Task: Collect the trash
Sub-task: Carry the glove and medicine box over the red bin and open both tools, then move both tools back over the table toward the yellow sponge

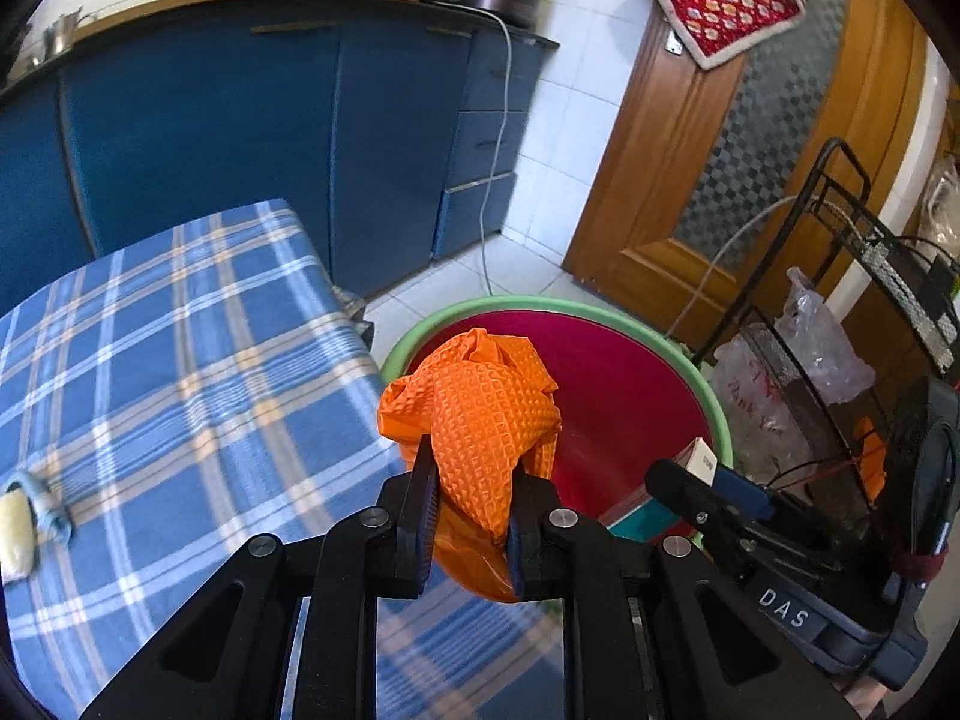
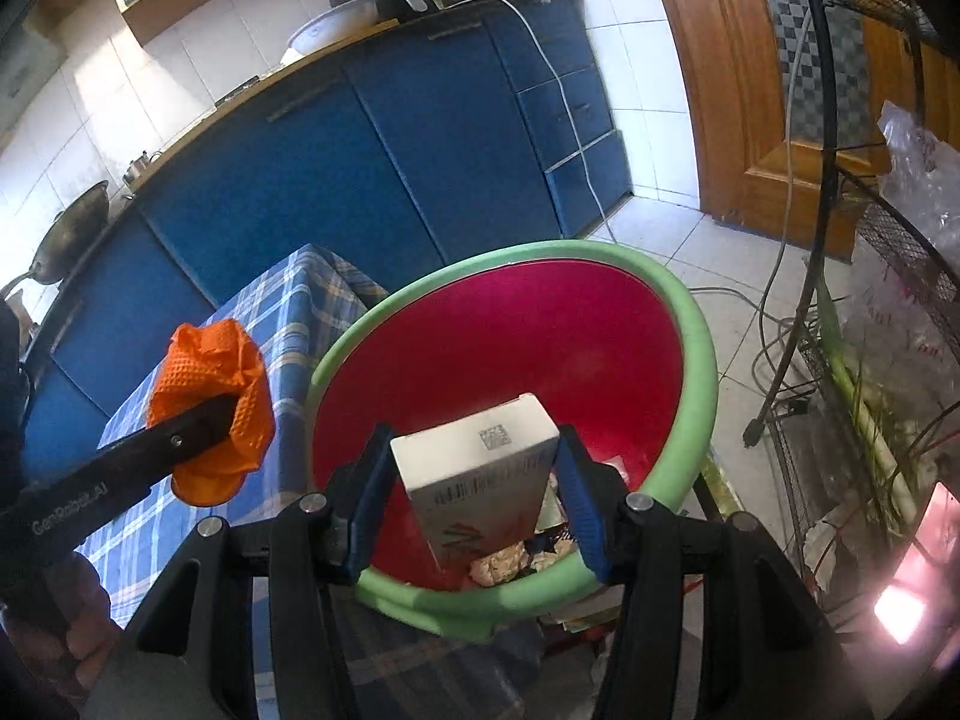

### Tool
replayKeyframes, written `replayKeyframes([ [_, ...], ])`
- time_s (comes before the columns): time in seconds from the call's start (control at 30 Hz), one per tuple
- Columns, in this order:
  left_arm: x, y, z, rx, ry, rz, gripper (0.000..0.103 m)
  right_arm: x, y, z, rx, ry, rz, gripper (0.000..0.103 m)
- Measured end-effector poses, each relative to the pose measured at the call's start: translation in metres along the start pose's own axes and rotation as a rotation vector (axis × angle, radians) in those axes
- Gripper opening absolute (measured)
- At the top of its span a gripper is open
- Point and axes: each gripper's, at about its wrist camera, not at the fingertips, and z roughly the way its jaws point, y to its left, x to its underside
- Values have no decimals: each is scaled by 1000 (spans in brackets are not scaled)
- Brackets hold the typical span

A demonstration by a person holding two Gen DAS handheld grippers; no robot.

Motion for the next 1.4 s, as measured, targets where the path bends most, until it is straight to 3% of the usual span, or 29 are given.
replayKeyframes([
  [0.1, -2, -4, 5, 11, -2, 12, 23, 2, -6, 4, -9, 5, 22, 57],
  [0.17, -3, -4, 6, 12, -4, 9, 38, 2, -10, 5, -11, 6, 33, 57],
  [0.27, -1, -5, 7, 10, -7, 8, 48, 2, -16, 3, -13, -1, 54, 59],
  [0.57, -2, -4, 4, -3, -2, -14, 61, 0, -20, -5, -18, -24, 77, 64],
  [1.4, 8, 20, -46, -53, -51, -87, 63, 0, 6, -35, 11, -47, 13, 69],
])
